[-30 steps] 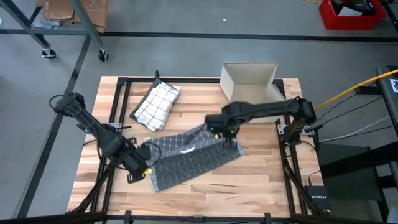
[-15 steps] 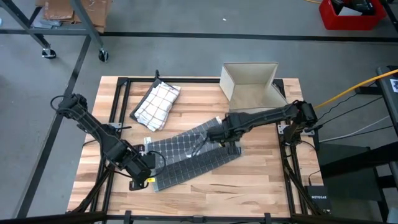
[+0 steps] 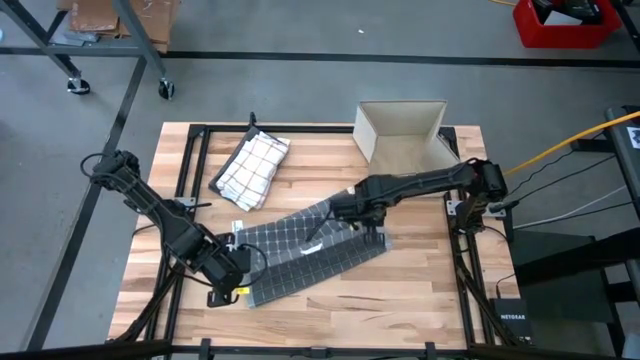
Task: Fold towel
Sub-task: Fold the gray white kitchen towel
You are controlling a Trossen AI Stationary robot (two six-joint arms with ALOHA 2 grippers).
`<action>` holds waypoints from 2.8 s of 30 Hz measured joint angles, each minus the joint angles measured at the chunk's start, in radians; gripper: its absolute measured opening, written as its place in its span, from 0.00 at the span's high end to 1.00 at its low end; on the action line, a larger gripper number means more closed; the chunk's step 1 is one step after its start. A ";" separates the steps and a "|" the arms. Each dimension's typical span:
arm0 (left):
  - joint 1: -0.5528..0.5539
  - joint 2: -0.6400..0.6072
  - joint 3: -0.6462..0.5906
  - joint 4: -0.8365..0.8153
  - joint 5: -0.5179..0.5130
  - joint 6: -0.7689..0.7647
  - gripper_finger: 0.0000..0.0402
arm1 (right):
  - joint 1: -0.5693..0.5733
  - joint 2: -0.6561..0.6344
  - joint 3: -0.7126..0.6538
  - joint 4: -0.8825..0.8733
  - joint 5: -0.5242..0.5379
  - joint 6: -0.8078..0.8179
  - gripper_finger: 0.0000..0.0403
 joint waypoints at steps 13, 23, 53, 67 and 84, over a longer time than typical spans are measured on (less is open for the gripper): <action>-0.009 0.087 0.000 0.085 0.005 0.064 1.00 | 0.124 0.000 -0.182 0.141 -0.053 0.100 0.98; -0.012 0.220 -0.002 0.064 0.078 0.135 0.92 | 0.163 0.002 -0.257 0.234 -0.004 0.190 0.98; 0.062 0.258 -0.002 -0.021 -0.250 0.265 0.94 | 0.206 -0.022 -0.317 0.055 0.079 0.711 0.52; 0.311 0.258 -0.077 0.240 -0.220 0.512 0.99 | 0.267 -0.057 -0.316 0.387 0.045 0.742 0.52; 0.201 0.259 -0.229 0.433 0.188 0.496 1.00 | 0.274 -0.061 -0.315 0.473 0.050 0.739 0.52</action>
